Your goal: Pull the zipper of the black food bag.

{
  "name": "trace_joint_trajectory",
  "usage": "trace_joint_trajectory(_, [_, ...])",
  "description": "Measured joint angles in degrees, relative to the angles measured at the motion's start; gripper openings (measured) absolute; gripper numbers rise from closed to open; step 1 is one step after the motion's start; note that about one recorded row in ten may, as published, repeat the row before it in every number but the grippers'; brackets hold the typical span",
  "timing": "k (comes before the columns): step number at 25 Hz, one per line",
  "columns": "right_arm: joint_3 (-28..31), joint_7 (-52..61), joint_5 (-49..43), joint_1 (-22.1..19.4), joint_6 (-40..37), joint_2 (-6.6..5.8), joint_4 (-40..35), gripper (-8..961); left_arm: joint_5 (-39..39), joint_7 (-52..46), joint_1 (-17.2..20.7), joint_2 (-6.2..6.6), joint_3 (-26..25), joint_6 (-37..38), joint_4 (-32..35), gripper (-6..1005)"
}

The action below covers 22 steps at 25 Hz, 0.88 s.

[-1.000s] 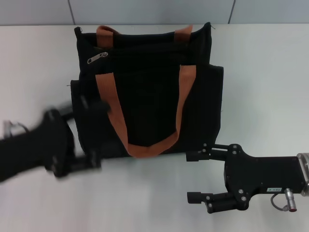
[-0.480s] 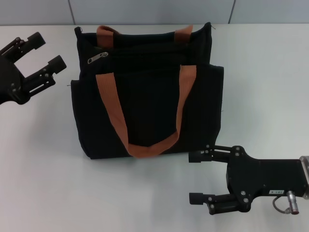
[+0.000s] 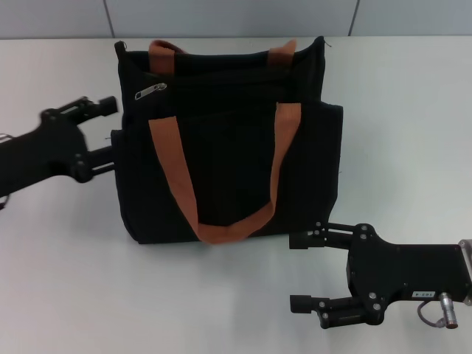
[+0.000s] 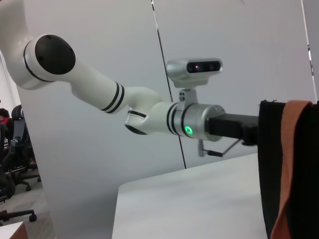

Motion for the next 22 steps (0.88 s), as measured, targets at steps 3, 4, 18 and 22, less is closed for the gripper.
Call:
trace_joint_trajectory(3, [0.0, 0.0, 0.0, 0.0, 0.0, 0.00, 0.0, 818, 0.6, 0.5, -0.9, -1.03, 0.0, -3.1, 0.4, 775])
trace_joint_trajectory(4, [0.0, 0.0, 0.0, 0.0, 0.0, 0.00, 0.1, 818, 0.7, 0.6, -1.2, -1.22, 0.0, -3.9, 0.5, 775])
trace_joint_trajectory(18, [1.1, 0.0, 0.0, -0.2, 0.4, 0.00, 0.1, 817, -1.0, 1.4, -1.7, -1.66, -0.9, -4.0, 1.8, 538])
trace_joint_trajectory(22, [1.4, 0.0, 0.0, -0.2, 0.5, 0.00, 0.1, 818, -1.0, 1.4, -1.8, -1.72, -0.9, -3.4, 1.8, 450])
